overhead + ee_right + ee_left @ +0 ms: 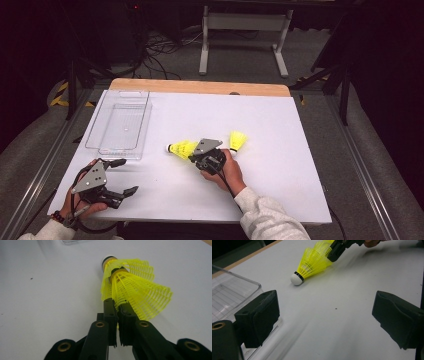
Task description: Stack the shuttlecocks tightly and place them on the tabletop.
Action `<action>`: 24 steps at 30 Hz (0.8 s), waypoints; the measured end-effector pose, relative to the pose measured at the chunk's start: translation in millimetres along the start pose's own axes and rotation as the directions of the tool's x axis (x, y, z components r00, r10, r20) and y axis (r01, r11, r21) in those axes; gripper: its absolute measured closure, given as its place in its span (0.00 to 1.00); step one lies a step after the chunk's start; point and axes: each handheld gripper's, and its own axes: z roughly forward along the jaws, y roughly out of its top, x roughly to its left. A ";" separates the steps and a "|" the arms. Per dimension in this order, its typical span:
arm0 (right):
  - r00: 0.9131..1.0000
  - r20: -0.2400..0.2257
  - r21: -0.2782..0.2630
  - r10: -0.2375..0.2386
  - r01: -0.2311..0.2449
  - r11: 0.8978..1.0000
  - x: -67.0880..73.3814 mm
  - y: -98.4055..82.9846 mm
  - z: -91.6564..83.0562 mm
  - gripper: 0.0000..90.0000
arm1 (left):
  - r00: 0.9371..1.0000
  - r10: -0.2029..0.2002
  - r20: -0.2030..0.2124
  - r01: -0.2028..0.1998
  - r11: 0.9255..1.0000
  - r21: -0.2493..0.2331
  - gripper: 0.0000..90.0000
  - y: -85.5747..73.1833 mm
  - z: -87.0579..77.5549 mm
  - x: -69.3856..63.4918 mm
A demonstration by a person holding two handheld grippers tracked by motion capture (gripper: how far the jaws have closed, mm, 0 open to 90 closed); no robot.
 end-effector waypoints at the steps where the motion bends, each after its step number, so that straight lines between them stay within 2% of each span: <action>1: 1.000 0.000 0.006 -0.010 0.010 1.000 -0.1 -0.1 1.1 0.95 | 1.000 -0.001 0.001 0.001 1.000 -0.001 0.09 0.0 0.0 0.0; 12: 1.000 0.026 0.006 0.005 -0.006 1.000 -3.2 -1.4 0.2 0.73 | 1.000 -0.001 0.001 0.001 1.000 -0.006 0.09 0.2 -1.5 -0.1; 13: 0.999 0.031 0.001 0.015 -0.015 1.000 -3.6 -1.3 -2.5 0.69 | 1.000 0.003 0.000 -0.003 1.000 -0.006 0.09 0.3 -2.0 0.1; 17: 0.999 0.040 -0.010 0.013 -0.013 1.000 -3.3 -0.3 -7.1 0.66 | 1.000 0.002 0.000 -0.002 1.000 -0.007 0.09 0.2 -2.2 0.4; 24: 0.999 0.040 -0.044 -0.005 0.007 0.999 -2.2 1.8 -26.7 0.52 | 1.000 0.001 -0.002 -0.001 1.000 -0.012 0.09 0.3 -3.2 0.4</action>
